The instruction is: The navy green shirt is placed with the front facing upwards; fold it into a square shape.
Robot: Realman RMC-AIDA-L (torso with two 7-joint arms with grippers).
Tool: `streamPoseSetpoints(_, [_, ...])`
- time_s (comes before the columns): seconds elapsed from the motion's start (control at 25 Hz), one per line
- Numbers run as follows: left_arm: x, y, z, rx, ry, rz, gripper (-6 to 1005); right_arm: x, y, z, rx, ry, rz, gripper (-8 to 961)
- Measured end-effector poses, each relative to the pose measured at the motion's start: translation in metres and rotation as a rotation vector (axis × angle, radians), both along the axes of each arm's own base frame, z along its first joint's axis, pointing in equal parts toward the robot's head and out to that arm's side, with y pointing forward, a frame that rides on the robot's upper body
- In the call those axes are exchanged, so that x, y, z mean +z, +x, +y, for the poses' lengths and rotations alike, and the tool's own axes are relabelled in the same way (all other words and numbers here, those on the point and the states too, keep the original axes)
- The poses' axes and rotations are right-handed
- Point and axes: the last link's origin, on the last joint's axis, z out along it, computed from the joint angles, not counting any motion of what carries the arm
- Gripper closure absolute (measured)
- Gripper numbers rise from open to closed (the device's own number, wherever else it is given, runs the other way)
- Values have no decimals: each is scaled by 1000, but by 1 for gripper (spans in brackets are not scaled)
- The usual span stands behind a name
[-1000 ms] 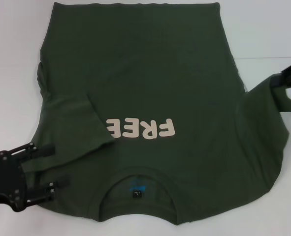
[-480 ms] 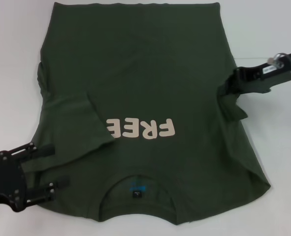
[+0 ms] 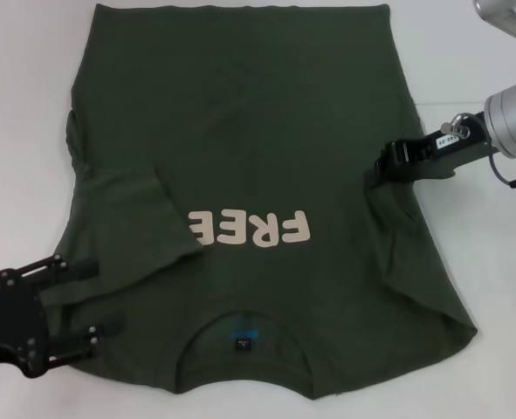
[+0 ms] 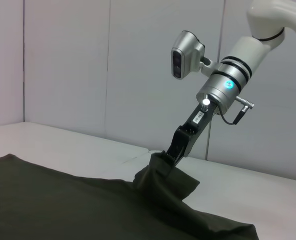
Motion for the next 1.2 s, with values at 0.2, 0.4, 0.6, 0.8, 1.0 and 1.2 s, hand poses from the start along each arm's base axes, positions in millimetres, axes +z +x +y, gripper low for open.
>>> streamPoseSetpoints(0.2, [0, 0, 0, -1, -4, 1, 217, 0, 2, 0, -10, 7, 3, 887])
streamPoseSetpoints(0.4, [-1, 1, 1, -2, -8, -1, 219, 1, 2, 0, -8, 11, 7, 841])
streamPoseSetpoints(0.6, [-1, 2, 2, -1, -13, -5, 221, 1, 2, 1, -4, 19, 4, 641])
streamPoseSetpoints(0.8, [-1, 2, 2, 9, -19, -11, 221, 5, 7, 2, 6, 34, 0, 432])
streamPoseSetpoints(1.0, [3, 4, 6, 96, -80, -63, 219, 15, 15, -5, 37, 56, 83, 349])
streamPoseSetpoints(1.2, [19, 3, 15, 246, -162, -121, 218, 39, 36, -28, 56, 82, 240, 300])
